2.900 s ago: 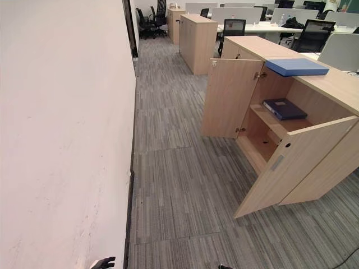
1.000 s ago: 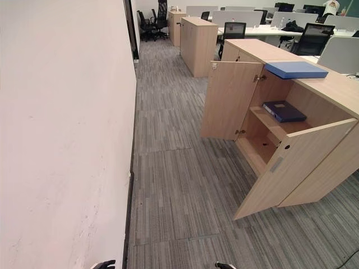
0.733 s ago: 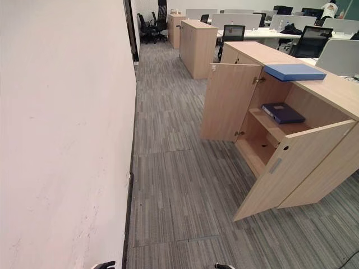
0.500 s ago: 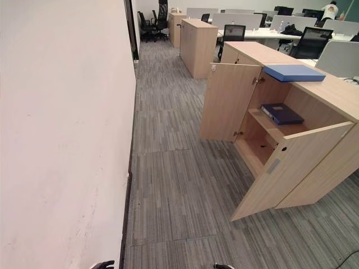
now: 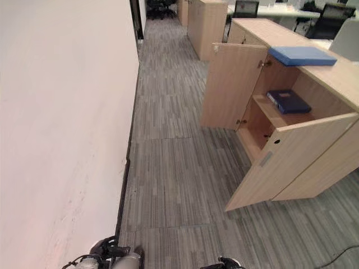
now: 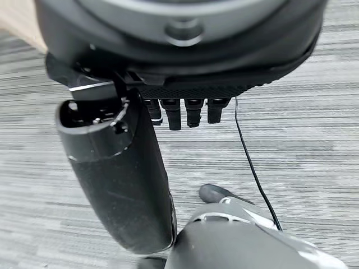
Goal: Put the empty folder in the office cabinet
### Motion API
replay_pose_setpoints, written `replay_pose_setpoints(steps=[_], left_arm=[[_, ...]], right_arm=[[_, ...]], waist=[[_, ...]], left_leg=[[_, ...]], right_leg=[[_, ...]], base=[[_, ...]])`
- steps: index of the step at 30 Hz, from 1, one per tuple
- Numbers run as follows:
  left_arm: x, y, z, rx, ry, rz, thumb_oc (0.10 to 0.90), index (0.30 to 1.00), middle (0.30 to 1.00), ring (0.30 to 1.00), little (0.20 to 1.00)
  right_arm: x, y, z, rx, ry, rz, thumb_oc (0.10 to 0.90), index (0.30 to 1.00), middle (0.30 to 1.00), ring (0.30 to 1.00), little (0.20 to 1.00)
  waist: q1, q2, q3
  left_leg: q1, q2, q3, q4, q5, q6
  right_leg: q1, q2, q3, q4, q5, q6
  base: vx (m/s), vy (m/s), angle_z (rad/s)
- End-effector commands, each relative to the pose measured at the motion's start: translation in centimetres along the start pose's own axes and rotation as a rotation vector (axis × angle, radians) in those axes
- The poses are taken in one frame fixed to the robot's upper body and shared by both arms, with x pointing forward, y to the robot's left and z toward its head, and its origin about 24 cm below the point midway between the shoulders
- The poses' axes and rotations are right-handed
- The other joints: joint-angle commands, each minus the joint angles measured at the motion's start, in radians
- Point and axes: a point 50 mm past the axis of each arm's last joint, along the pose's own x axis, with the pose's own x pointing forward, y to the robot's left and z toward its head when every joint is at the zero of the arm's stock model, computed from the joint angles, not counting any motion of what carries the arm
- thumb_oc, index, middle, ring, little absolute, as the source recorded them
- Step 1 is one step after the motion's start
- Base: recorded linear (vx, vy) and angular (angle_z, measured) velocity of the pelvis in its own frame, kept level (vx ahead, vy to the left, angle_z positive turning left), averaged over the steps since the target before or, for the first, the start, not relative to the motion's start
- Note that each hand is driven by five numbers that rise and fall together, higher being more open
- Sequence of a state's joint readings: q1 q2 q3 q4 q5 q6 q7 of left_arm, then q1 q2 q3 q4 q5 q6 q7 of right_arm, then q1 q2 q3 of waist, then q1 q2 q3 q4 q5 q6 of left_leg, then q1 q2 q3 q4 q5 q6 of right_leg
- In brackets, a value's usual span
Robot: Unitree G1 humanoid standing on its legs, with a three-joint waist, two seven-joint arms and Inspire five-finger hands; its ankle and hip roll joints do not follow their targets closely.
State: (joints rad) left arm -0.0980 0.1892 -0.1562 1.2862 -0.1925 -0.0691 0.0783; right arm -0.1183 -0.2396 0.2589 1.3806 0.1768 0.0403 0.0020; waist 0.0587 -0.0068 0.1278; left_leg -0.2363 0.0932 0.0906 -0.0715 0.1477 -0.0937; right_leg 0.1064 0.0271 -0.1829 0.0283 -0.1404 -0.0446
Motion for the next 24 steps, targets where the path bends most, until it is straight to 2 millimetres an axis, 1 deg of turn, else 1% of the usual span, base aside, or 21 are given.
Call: replay_pose_setpoints(steps=[1, 2, 3, 4, 6, 7, 8, 9, 10, 11, 12, 13, 14, 15, 16, 17, 18, 20, 21, 22, 24], left_arm=[[-0.7, 1.3, -3.7, 0.044, 0.12, 0.053, 0.8, 0.9, 0.9, 0.9, 0.9], [-0.8, 1.4, -4.1, 0.034, 0.135, 0.056, 0.8, 0.9, 0.9, 0.9, 0.9], [-1.2, 1.7, -5.7, 0.011, 0.186, 0.065, 0.8, 0.9, 0.9, 0.9, 0.9], [-1.2, 1.7, -5.7, 0.011, 0.187, 0.065, 0.8, 0.9, 0.9, 0.9, 0.9], [-1.5, 1.9, -6.6, -0.001, 0.216, 0.072, 0.8, 0.9, 0.9, 0.9, 0.9], [-1.6, 2.0, -7.0, -0.008, 0.224, 0.069, 0.8, 0.9, 0.9, 0.9, 0.9], [-1.6, 2.0, -7.0, 0.007, 0.223, 0.064, 0.8, 0.9, 0.9, 0.9, 0.9], [-1.6, 2.0, -7.0, 0.02, 0.219, 0.056, 0.8, 0.9, 0.9, 0.9, 0.9], [-1.6, 2.0, -7.0, 0.02, 0.219, 0.056, 0.8, 0.9, 0.9, 0.9, 0.9], [-1.6, 1.8, -6.8, 0.031, 0.213, 0.045, 0.8, 0.9, 0.9, 0.9, 0.9], [-1.5, 1.5, -6.6, 0.043, 0.203, 0.035, 0.8, 0.9, 0.9, 0.9, 0.9], [-1.4, 1.4, -6.3, 0.05, 0.195, 0.031, 0.8, 0.9, 0.9, 0.9, 0.9], [-1.4, 1.2, -6.2, 0.069, 0.193, 0.015, 0.8, 0.9, 0.9, 0.9, 0.9], [-1.4, 1.0, -6.4, 0.081, 0.198, 0.006, 0.8, 0.9, 0.9, 0.9, 0.9], [-1.4, 0.9, -6.4, 0.09, 0.196, 0.001, 0.8, 0.9, 0.9, 0.9, 0.9], [-1.4, 0.8, -6.4, 0.1, 0.194, -0.006, 0.8, 0.9, 0.9, 0.9, 0.9], [-1.5, 0.5, -6.4, 0.113, 0.193, -0.015, 0.8, 0.9, 0.9, 0.9, 0.9], [-1.5, 0.4, -6.6, 0.141, 0.195, -0.026, 0.8, 0.9, 0.9, 0.9, 0.9], [-1.6, 0.3, -6.9, 0.17, 0.2, -0.034, 0.8, 0.9, 0.9, 0.9, 0.9], [-1.6, 0.3, -6.9, 0.17, 0.2, -0.034, 0.8, 0.9, 0.9, 0.9, 0.9], [-1.7, 0.1, -7.2, 0.193, 0.204, -0.046, 0.8, 0.9, 0.9, 0.9, 0.9]], right_arm=[[-0.1, -0.9, -0.8, -0.029, 0.024, -0.026, 0.8, 0.9, 0.9, 0.9, 0.9], [-0.1, -0.8, -1.2, -0.029, 0.036, -0.024, 0.8, 0.9, 0.9, 0.9, 0.9], [-0.1, -0.4, -2.2, -0.036, 0.065, -0.007, 0.8, 0.9, 0.9, 0.9, 0.9], [-0.1, -0.4, -2.2, -0.036, 0.066, -0.007, 0.8, 0.9, 0.9, 0.9, 0.9], [-0.2, 0.0, -3.2, -0.044, 0.096, 0.011, 0.8, 0.9, 0.9, 0.9, 0.9], [-0.3, 0.1, -3.6, -0.037, 0.108, 0.016, 0.8, 0.9, 0.9, 0.9, 0.9], [-0.4, 0.3, -4.4, -0.027, 0.125, 0.026, 0.8, 0.9, 0.9, 0.9, 0.9], [-0.4, 0.4, -4.5, -0.036, 0.128, 0.031, 0.8, 0.9, 0.9, 0.9, 0.9], [-0.4, 0.3, -4.5, -0.036, 0.129, 0.031, 0.8, 0.9, 0.9, 0.9, 0.9], [-0.4, 0.1, -4.5, -0.036, 0.132, 0.024, 0.8, 0.9, 0.9, 0.9, 0.9], [-0.4, -0.3, -4.2, -0.036, 0.123, 0.011, 0.8, 0.9, 0.9, 0.9, 0.9], [-0.3, -0.6, -3.9, -0.025, 0.114, 0.0, 0.8, 0.9, 0.9, 0.9, 0.9], [-0.3, -0.6, -3.4, -0.014, 0.093, -0.005, 0.8, 0.9, 0.9, 0.9, 0.9], [-0.2, -0.7, -2.9, -0.013, 0.075, -0.008, 0.8, 0.9, 0.9, 0.9, 0.9], [-0.2, -0.6, -2.5, -0.007, 0.058, -0.011, 0.8, 0.9, 0.9, 0.9, 0.9], [-0.2, -0.6, -2.3, -0.016, 0.048, -0.009, 0.8, 0.9, 0.9, 0.9, 0.9], [-0.1, -0.5, -1.5, -0.031, 0.019, -0.007, 0.8, 0.9, 0.9, 0.9, 0.9], [0.0, -0.2, 0.0, -0.028, -0.033, 0.002, 0.8, 0.9, 0.9, 0.9, 0.9], [0.0, -0.1, 1.4, -0.013, -0.08, 0.006, 0.8, 0.9, 0.9, 0.9, 0.9], [0.0, -0.1, 1.5, -0.013, -0.08, 0.006, 0.8, 0.9, 0.9, 0.9, 0.9], [-0.1, 0.3, 3.1, -0.004, -0.133, 0.022, 0.8, 0.9, 0.9, 0.9, 0.9]], waist=[[0.023, -0.013, 0.004], [0.026, -0.008, 0.003], [0.038, 0.002, -0.02], [0.038, 0.001, -0.019], [0.047, -0.004, -0.04], [0.06, -0.018, -0.058], [0.06, -0.038, -0.075], [0.062, -0.039, -0.08], [0.063, -0.038, -0.082], [0.069, -0.034, -0.081], [0.068, -0.021, -0.074], [0.063, -0.006, -0.068], [0.053, 0.006, -0.06], [0.045, 0.023, -0.049], [0.039, 0.028, -0.039], [0.025, 0.042, -0.027], [0.003, 0.072, -0.015], [-0.02, 0.086, 0.016], [-0.034, 0.073, 0.038], [-0.035, 0.074, 0.038], [-0.047, 0.058, 0.045]], left_leg=[[-0.083, -0.016, 0.053, -0.016, 0.014, 0.023], [-0.102, -0.014, 0.057, -0.016, 0.014, 0.016], [-0.088, -0.014, 0.043, -0.016, 0.039, 0.017], [-0.087, -0.015, 0.043, -0.016, 0.039, 0.017], [-0.073, -0.03, 0.038, -0.016, 0.092, 0.02], [-0.053, -0.052, 0.044, -0.016, 0.086, 0.036], [-0.01, -0.101, 0.062, -0.016, 0.067, 0.065], [0.018, -0.13, 0.068, -0.016, 0.039, 0.09], [0.017, -0.128, 0.068, -0.016, 0.039, 0.09], [0.046, -0.157, 0.069, -0.016, 0.012, 0.118], [0.079, -0.185, 0.064, -0.016, -0.016, 0.147], [0.109, -0.201, 0.052, -0.016, -0.036, 0.169], [0.146, -0.221, 0.039, -0.016, -0.067, 0.186], [0.191, -0.233, 0.02, -0.016, -0.094, 0.205], [0.231, -0.246, 0.008, -0.016, -0.122, 0.207], [0.263, -0.241, -0.014, -0.016, -0.136, 0.207], [0.284, -0.214, -0.043, -0.016, -0.128, 0.208], [0.333, -0.198, -0.087, -0.007, -0.142, 0.201], [0.371, -0.194, -0.115, 0.016, -0.182, 0.186], [0.37, -0.192, -0.116, 0.017, -0.182, 0.186], [0.419, -0.198, -0.146, 0.02, -0.22, 0.174]], right_leg=[[0.22, -0.076, 0.006, -0.067, -0.068, 0.094], [0.234, -0.078, 0.019, -0.065, -0.074, 0.099], [0.251, -0.086, 0.037, -0.059, -0.083, 0.116], [0.251, -0.087, 0.037, -0.058, -0.083, 0.116], [0.254, -0.124, 0.048, -0.037, -0.059, 0.142], [0.248, -0.161, 0.053, -0.018, -0.01, 0.169], [0.23, -0.236, 0.05, 0.076, 0.152, 0.215], [0.204, -0.272, 0.046, 0.171, 0.246, 0.224], [0.202, -0.271, 0.047, 0.17, 0.247, 0.224], [0.179, -0.304, 0.029, 0.27, 0.329, 0.231], [0.148, -0.336, 0.011, 0.379, 0.416, 0.228], [0.111, -0.352, -0.006, 0.478, 0.454, 0.215], [0.084, -0.355, -0.016, 0.546, 0.458, 0.208], [0.032, -0.387, -0.04, 0.619, 0.456, 0.212], [0.009, -0.419, -0.073, 0.627, 0.418, 0.222], [-0.02, -0.408, -0.093, 0.613, 0.36, 0.2], [-0.097, -0.355, -0.106, 0.592, 0.258, 0.142], [-0.164, -0.284, -0.098, 0.463, 0.185, 0.125], [-0.188, -0.232, -0.088, 0.247, 0.195, 0.142], [-0.185, -0.231, -0.09, 0.241, 0.199, 0.142], [-0.221, -0.187, -0.066, 0.03, 0.246, 0.169]], base=[[0.51, 0.183, -0.02], [0.53, 0.232, -0.27], [0.53, 0.231, -0.5], [0.54, 0.269, -0.92], [0.46, 0.268, -0.9], [0.71, 0.434, -0.83], [0.71, 0.465, -0.65], [0.51, 0.347, -0.71], [0.36, 0.275, -0.46], [0.35, 0.315, -0.42], [0.47, 0.449, -0.14], [0.45, 0.439, 0.07], [0.41, 0.396, 0.69], [0.45, 0.34, 0.84], [0.41, 0.236, 0.86], [0.36, 0.123, 0.42], [0.3, 0.021, 0.83], [0.31, -0.115, 0.93], [0.25, -0.156, 0.58], [0.3, -0.173, 0.54], [0.3, -0.119, 0.43]])
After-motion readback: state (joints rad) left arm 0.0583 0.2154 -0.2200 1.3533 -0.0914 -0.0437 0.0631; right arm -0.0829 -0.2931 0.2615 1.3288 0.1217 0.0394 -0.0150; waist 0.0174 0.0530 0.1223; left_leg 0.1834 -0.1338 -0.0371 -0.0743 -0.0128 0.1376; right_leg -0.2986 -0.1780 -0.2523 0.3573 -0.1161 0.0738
